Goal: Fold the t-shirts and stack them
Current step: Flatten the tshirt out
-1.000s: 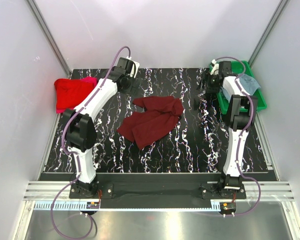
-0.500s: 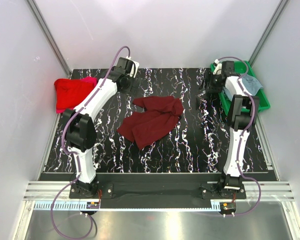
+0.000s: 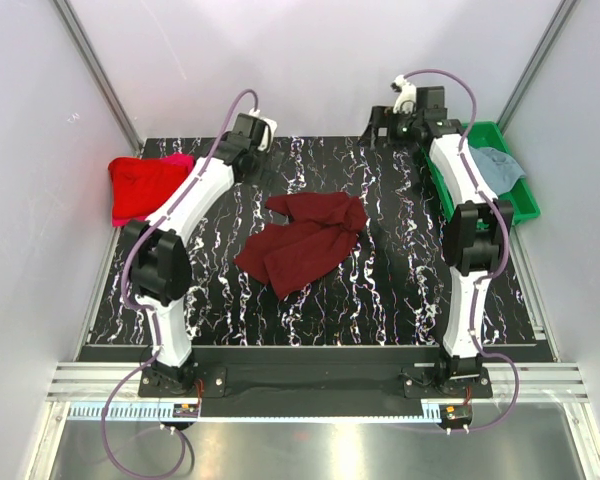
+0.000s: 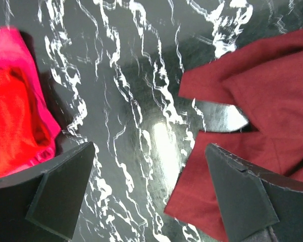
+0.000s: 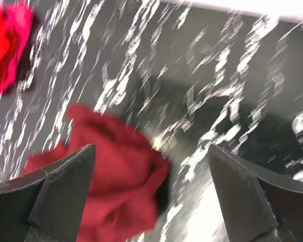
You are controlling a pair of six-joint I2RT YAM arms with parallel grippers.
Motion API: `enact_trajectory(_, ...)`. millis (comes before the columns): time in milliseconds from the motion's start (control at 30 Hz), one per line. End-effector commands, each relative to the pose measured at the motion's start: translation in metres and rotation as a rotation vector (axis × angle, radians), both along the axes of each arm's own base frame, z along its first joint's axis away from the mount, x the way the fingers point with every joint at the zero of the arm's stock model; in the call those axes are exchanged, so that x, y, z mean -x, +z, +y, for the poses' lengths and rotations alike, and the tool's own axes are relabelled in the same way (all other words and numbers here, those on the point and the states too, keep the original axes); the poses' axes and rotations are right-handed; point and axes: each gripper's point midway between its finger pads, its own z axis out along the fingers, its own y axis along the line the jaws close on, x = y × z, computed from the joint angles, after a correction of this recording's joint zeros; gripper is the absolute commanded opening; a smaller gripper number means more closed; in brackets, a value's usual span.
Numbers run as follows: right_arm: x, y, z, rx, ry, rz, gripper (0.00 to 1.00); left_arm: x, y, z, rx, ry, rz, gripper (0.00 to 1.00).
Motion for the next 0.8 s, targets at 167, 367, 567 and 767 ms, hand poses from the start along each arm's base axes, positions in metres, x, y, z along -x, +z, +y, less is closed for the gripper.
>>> enact_trajectory(167, 0.083, 0.001, 0.04, 0.226, 0.173, -0.003, 0.98, 0.049, -0.052, 0.036, 0.151, 0.132, 0.192, 0.99)
enact_trajectory(367, 0.114, -0.02, 0.099, 0.303, 0.442, -0.015, 0.86, 0.06, -0.068, 0.043, 0.244, 0.171, 0.272, 0.99)
enact_trajectory(567, 0.115, -0.036, 0.149, 0.285, 0.556, -0.031, 0.8, 0.057, -0.072, 0.046, 0.292, 0.177, 0.28, 0.97)
enact_trajectory(767, 0.118, -0.07, 0.159, 0.294, 0.62, -0.009, 0.79, 0.075, -0.068, 0.038, 0.404, 0.155, 0.347, 0.96)
